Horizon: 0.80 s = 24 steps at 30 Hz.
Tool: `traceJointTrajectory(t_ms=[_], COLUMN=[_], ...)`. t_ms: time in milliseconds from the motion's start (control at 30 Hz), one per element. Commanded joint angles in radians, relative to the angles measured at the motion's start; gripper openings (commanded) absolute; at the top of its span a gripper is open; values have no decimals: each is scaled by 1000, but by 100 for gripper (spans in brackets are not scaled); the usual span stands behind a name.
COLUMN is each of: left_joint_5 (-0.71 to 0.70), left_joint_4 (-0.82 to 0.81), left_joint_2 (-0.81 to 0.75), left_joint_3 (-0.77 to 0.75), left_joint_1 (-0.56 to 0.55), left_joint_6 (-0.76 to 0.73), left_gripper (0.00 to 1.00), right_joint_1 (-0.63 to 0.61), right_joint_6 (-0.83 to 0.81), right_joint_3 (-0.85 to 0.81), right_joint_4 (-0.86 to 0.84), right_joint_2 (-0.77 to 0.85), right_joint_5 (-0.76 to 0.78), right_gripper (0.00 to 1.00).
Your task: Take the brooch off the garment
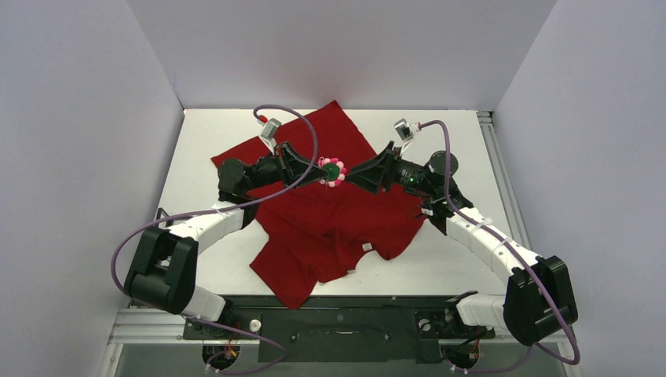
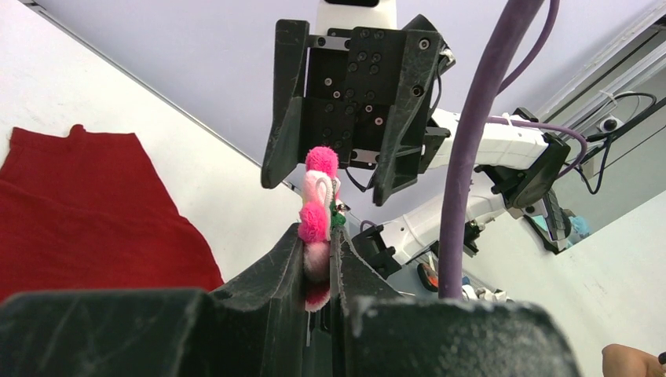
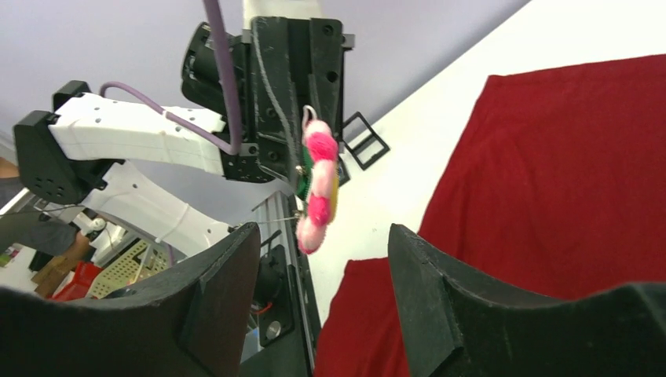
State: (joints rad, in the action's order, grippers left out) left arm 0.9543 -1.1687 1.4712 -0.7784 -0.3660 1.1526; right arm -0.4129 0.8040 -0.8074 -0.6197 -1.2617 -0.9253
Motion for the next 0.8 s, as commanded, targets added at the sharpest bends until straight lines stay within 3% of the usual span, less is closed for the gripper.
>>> traceJointTrajectory(t_ms=[0,767], left_joint_5=[-3,-19], left_joint_4=[-77,-27], left_joint_2=[4,18], left_joint_3=[2,8], left_joint_1=[-13,-46], left_joint_6=[14,-22], left_gripper=[0,0], right_joint_1=[-21,-69], right_joint_6=[24,-80], right_joint_3=[-12,-44], right_joint_4=[-115,10], right_joint_2=[-17,-65], right_joint_5=[-22,5], right_gripper=[55,33])
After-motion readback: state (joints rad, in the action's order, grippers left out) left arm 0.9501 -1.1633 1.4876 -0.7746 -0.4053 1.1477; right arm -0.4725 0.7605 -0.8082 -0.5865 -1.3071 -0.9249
